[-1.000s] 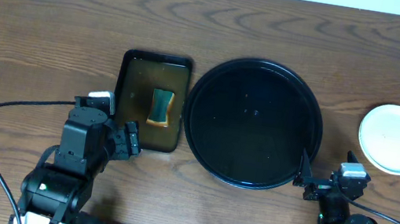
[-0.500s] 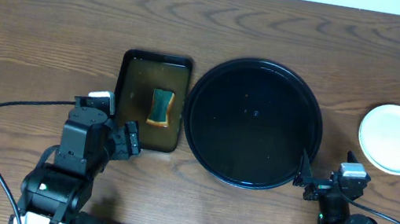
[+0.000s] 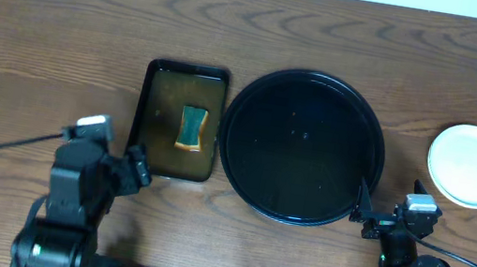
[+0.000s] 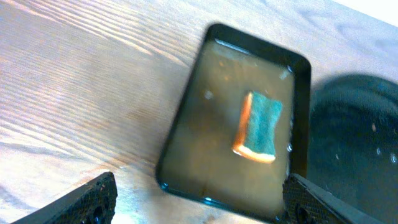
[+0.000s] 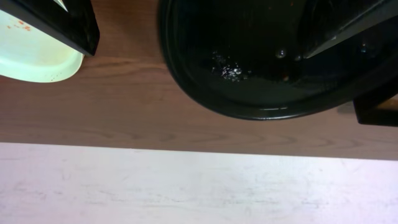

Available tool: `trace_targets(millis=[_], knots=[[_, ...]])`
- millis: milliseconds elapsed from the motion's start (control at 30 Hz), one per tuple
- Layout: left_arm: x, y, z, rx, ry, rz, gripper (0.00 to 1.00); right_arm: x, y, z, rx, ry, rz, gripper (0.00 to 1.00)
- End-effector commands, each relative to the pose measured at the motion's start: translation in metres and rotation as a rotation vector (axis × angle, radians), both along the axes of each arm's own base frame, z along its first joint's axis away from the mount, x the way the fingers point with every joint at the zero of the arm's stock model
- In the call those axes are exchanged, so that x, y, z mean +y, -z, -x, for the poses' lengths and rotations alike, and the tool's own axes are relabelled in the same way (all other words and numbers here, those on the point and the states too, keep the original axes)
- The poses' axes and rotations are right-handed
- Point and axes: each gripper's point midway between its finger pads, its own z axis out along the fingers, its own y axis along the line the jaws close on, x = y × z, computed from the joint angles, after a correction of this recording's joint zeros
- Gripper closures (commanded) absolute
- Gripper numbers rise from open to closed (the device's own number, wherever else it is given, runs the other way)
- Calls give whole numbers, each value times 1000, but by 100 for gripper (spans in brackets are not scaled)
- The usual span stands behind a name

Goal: Clean dirty plates on tray and stack at the side

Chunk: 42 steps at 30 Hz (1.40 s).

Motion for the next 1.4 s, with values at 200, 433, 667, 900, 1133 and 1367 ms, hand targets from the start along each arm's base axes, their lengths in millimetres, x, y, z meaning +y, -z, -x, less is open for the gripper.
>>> trace_targets(millis=[200, 433, 667, 900, 1133, 1367], knots=[[23, 20, 7, -243, -97, -18, 14, -2, 0, 0, 0, 3, 7, 1], [27, 13, -13, -519, -106, -24, 14, -2, 0, 0, 0, 3, 7, 1], [33, -17, -19, -733, -111, -87, 14, -2, 0, 0, 0, 3, 7, 1], [33, 26, -18, -557, -94, -111, 14, -2, 0, 0, 0, 3, 7, 1], [33, 34, -17, -523, -93, -111, 14, -2, 0, 0, 0, 3, 7, 1], [33, 35, -17, -519, -93, -111, 14, -2, 0, 0, 0, 3, 7, 1]])
